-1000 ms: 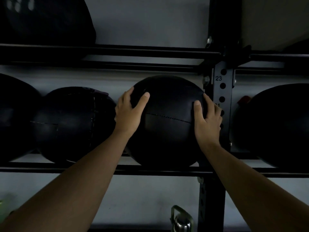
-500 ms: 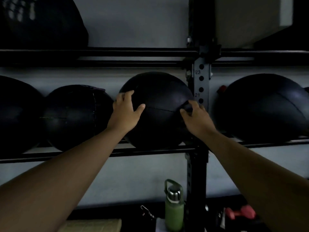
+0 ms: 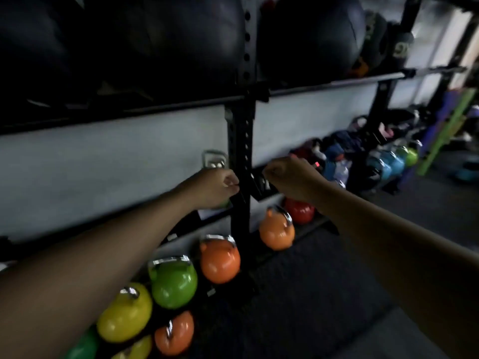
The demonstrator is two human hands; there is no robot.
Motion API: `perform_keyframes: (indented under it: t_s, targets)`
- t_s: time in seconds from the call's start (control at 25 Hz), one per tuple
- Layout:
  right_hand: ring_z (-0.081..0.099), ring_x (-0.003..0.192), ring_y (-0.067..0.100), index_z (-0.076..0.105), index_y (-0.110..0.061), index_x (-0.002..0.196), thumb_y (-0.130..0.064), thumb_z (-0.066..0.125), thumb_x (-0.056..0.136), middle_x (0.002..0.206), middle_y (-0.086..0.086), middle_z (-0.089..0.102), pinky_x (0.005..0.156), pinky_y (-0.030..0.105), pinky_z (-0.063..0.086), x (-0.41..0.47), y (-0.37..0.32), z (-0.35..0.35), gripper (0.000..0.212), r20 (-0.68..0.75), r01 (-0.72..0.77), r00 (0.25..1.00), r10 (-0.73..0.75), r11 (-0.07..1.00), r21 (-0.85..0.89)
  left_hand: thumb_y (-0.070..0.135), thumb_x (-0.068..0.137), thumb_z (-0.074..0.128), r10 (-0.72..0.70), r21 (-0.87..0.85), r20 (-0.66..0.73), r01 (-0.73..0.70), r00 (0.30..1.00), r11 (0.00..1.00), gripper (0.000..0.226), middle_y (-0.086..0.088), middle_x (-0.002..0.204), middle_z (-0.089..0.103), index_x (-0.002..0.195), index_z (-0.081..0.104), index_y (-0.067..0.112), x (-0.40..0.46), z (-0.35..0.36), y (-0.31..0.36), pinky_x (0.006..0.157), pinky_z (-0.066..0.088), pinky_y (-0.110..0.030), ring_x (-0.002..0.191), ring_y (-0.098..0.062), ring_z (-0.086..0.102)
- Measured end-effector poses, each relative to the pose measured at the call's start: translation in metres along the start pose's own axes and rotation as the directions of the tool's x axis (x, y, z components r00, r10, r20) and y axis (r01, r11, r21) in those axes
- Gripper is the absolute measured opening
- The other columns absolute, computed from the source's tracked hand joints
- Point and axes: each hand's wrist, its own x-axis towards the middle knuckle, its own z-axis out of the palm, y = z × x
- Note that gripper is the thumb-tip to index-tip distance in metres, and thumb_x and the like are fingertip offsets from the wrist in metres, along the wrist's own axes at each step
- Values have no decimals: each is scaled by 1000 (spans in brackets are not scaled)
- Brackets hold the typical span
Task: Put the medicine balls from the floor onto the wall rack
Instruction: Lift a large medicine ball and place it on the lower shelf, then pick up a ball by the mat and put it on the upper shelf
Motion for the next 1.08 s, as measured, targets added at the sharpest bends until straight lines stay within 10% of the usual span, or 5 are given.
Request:
perform_keyframes:
  t_s: [0.44,0.8,1.08]
  targets:
    - [69,109,32,69,-24,112,-28,47,101,120,9,73,95,44,57,-325,140,115,25,282,-549,803,525,836,10,38,103,58,116,38,642,-182,758,982,42,-4,147,63,142,60,23,-136,243,70,110,49,-42,132,-22,60]
    - [62,87,20,69,-24,114,-26,45,107,104,1,66,65,30,44,-666,175,155,25,280,-855,517,809,503,123,42,104,55,189,-27,887,-360,422,933,41,2,144,62,142,60,28,-346,392,210,104,52,-37,127,-17,61]
    - [68,92,17,67,-27,124,-36,49,106,114,1,73,82,36,58,-827,198,178,27,362,-956,264,894,192,223,41,104,55,158,-56,968,-445,196,894,41,3,143,62,142,60,28,-458,478,279,105,51,-34,126,-14,60]
